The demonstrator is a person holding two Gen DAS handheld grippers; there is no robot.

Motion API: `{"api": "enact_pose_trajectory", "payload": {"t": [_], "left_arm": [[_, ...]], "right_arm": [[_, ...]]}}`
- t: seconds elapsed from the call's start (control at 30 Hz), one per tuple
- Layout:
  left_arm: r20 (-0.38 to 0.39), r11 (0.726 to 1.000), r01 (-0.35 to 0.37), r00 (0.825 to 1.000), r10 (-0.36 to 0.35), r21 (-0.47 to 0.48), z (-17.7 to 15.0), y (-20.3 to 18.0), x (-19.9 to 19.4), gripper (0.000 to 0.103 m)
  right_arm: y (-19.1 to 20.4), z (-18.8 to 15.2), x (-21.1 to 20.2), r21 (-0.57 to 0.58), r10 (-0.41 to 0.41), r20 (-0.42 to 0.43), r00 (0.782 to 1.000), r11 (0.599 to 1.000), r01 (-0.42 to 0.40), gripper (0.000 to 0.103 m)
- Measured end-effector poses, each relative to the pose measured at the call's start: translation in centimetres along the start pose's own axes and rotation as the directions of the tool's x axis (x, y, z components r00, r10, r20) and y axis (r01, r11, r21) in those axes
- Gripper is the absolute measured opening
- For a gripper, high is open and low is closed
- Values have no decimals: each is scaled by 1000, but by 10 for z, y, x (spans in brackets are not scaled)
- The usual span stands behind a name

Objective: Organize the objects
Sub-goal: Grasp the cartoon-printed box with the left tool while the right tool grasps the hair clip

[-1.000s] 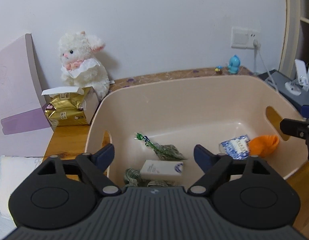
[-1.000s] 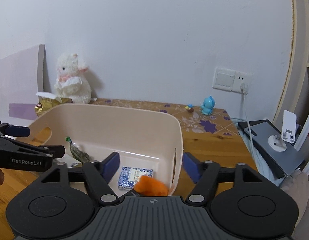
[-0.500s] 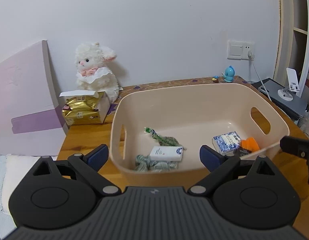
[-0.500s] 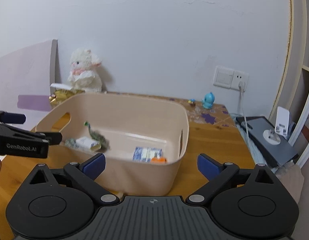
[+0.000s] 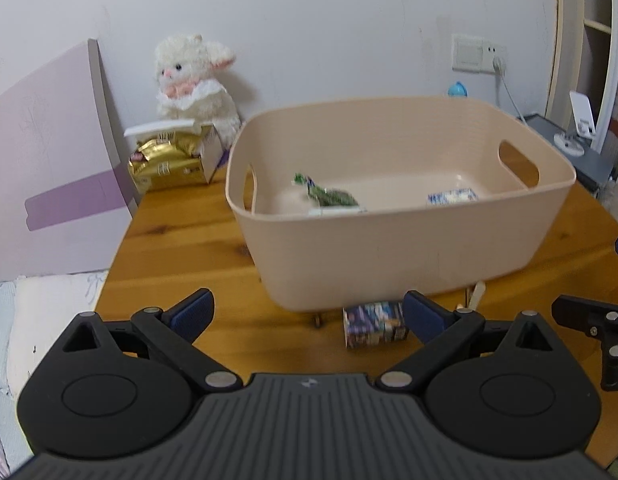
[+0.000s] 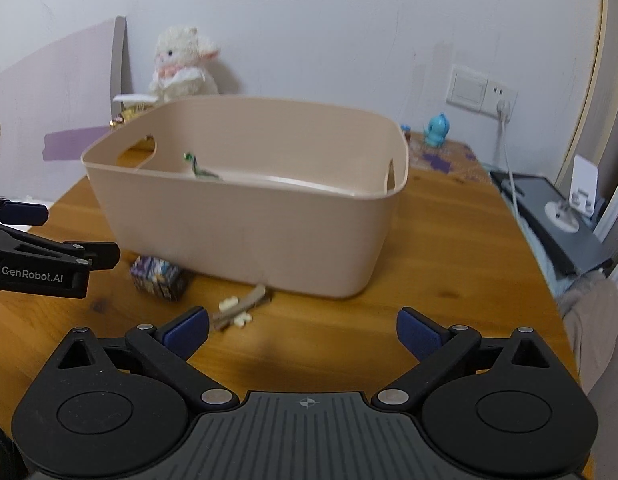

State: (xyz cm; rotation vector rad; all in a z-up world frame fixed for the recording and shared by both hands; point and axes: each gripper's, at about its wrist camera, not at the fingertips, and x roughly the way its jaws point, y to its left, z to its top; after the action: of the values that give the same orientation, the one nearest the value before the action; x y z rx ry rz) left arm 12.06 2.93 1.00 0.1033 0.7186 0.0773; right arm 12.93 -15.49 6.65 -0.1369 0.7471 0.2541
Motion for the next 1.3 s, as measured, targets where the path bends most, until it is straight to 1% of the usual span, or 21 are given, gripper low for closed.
{"api": "enact_pose_trajectory", "payload": {"t": [0.3,0.47,0.7,0.83,1.0,1.1,1.2,1.3], "left_arm": [[-77,1000,28,997,-29,-6,-17,-4,25,101],[-108,998,67,992,-69,-22,-17,-7,41,101],[-141,996,90,986,-93,-26,-16,-12,63,101],[-161,994,100,981,-107,-52,-15,-11,77,101],[-169,994,84,981,-95,-72,-18,-6,90,101],[-159,994,73,984,-86,-85,-18,0,92,101],[-154,994,66,985,-80,-92,-18,5,93,101],[-148,994,68,986,-81,-89,-18,6,93,101]], "right_arm": [[4,-13,29,0,30,-77,997,1000,-30,103],[9,-13,48,0,48,-101,994,999,-48,103],[14,-14,70,2,72,-129,989,997,-72,103],[18,-12,80,1,75,-125,989,997,-76,103],[25,-6,91,-12,59,-100,993,998,-61,103],[27,-3,95,-10,53,-94,994,998,-54,103],[23,-4,95,-10,46,-95,994,999,-47,102],[11,-6,91,12,25,-104,994,1000,-24,102]]}}
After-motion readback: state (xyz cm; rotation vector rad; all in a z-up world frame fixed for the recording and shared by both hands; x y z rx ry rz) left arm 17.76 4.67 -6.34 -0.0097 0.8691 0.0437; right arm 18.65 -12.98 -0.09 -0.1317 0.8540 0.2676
